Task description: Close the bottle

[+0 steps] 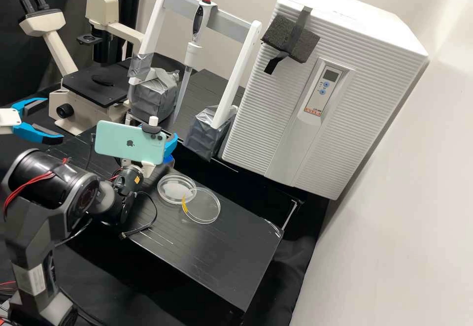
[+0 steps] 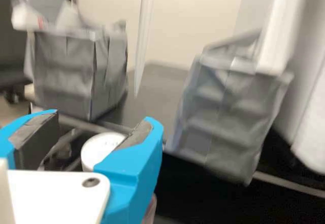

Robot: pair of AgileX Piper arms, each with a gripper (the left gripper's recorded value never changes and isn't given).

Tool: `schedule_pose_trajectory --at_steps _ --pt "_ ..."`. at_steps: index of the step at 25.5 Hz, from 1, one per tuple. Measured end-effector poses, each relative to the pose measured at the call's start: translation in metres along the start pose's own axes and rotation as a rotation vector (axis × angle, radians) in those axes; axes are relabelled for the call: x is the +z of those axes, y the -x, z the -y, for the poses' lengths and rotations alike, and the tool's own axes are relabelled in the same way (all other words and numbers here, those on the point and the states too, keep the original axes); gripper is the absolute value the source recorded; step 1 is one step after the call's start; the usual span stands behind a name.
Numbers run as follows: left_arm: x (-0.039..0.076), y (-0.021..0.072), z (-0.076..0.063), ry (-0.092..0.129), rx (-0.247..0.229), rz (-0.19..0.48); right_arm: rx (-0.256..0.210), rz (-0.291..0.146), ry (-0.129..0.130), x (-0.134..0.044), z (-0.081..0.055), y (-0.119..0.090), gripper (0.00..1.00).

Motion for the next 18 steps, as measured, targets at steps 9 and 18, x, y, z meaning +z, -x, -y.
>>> schedule_pose_trajectory --at_steps 9,18 --pt "0.013 0.0005 -0.007 -0.113 0.063 -0.055 0.138 -0.099 0.043 -0.02 -0.005 0.033 1.0" --pt "0.02 0.0071 -0.015 -0.136 0.116 -0.084 0.138 -0.099 0.043 -0.02 -0.005 0.033 1.0"
